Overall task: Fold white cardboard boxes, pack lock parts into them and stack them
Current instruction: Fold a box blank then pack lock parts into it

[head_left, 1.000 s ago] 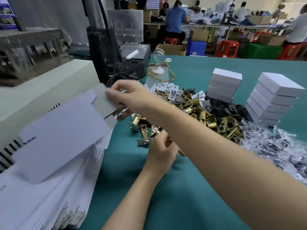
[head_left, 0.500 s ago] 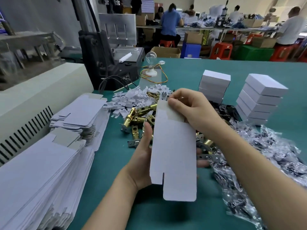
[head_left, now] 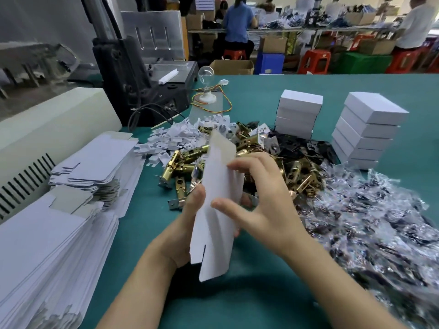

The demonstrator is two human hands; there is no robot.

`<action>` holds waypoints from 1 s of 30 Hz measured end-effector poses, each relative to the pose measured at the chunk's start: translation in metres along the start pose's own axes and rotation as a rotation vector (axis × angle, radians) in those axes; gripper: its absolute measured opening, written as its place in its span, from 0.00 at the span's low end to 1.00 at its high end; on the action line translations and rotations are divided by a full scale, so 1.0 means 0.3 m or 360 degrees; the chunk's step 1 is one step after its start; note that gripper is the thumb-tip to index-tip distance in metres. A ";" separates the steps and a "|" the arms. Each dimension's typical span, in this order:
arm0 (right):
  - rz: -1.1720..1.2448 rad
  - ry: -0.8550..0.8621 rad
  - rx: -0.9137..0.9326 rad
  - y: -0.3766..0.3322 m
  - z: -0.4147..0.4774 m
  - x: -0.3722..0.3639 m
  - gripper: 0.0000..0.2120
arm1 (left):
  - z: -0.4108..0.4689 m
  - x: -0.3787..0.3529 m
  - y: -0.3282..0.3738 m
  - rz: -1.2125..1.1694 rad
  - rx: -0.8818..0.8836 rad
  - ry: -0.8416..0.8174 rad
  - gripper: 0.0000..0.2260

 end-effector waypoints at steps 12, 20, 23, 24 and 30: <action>0.0510 0.0229 -0.0508 0.049 -0.015 0.054 0.18 | -0.007 -0.058 0.030 0.0109 -0.0053 -0.0061 0.44; 0.0771 -0.0021 -0.0790 0.041 -0.044 0.018 0.31 | 0.040 -0.050 0.020 0.0060 -0.0477 0.0499 0.53; 0.0712 -0.0127 -0.0785 0.032 -0.052 0.010 0.25 | 0.043 -0.045 0.010 0.0125 -0.0532 0.0615 0.51; 0.0715 -0.0135 -0.0799 0.032 -0.052 0.011 0.23 | 0.044 -0.043 0.010 0.0119 -0.0532 0.0635 0.50; 0.0851 -0.0079 -0.0921 0.059 -0.035 0.027 0.15 | 0.045 -0.042 0.019 -0.0113 -0.0417 0.0602 0.39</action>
Point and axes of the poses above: each hand's wrist, its own z-axis towards the middle knuckle, its own x-axis out of the back of the hand, y = z × x, the point moved 1 cm from there along z, towards the middle knuckle, and after that the axes turned 14 degrees about y, right-handed, at the moved point
